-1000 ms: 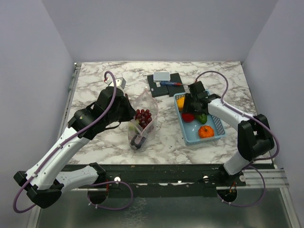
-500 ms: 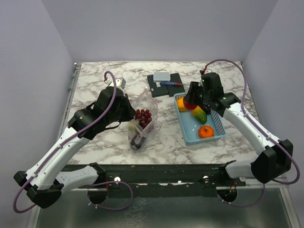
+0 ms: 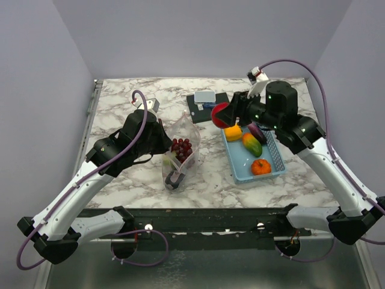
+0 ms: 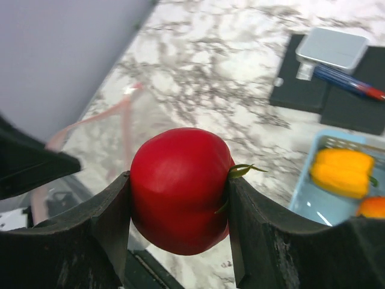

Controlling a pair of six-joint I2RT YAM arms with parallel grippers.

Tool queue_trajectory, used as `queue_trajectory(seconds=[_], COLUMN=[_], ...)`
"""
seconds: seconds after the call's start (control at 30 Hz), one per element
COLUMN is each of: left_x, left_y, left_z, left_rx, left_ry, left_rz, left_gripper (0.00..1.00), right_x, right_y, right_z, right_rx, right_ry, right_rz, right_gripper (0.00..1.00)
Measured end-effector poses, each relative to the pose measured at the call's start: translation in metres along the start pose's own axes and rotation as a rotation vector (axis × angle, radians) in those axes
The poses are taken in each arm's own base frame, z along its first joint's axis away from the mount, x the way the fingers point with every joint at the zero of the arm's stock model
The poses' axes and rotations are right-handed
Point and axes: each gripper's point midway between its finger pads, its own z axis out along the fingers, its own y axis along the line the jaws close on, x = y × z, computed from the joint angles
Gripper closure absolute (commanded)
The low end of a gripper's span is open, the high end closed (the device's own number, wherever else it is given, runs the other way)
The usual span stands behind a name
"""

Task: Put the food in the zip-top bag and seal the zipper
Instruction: Place the fake vegetable in the zipper food storage bag.

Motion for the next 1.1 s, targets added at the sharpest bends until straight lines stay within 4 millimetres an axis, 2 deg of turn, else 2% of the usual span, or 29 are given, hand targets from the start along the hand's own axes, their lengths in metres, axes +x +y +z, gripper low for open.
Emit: queue_trajectory(seconds=[0.1, 0.27, 0.43, 0.7, 0.93, 1.1], left_x=[0.000, 0.000, 0.000, 0.001, 0.001, 0.001], left_y=[0.000, 0.000, 0.000, 0.001, 0.001, 0.001], left_z=[0.000, -0.001, -0.002, -0.002, -0.002, -0.002], left_rx=[0.000, 0.002, 0.003, 0.003, 0.003, 0.003], left_ry=[0.000, -0.002, -0.003, -0.002, -0.001, -0.001], left_rz=[0.000, 0.000, -0.001, 0.000, 0.000, 0.000], left_gripper=[1.00, 1.00, 1.00, 1.00, 1.00, 1.00], right_x=[-0.004, -0.008, -0.011, -0.005, 0.017, 0.032], right_y=[0.038, 0.089, 0.123, 0.145, 0.163, 0.166], right_z=[-0.006, -0.016, -0.023, -0.018, 0.001, 0.016], right_rx=[-0.104, -0.243, -0.351, -0.421, -0.454, -0.437], right_ry=[-0.008, -0.022, -0.044, -0.040, 0.024, 0.056], right_rz=[-0.044, -0.112, -0.154, -0.177, -0.208, -0.229], right_gripper=[0.99, 0.99, 0.99, 0.99, 0.99, 0.96])
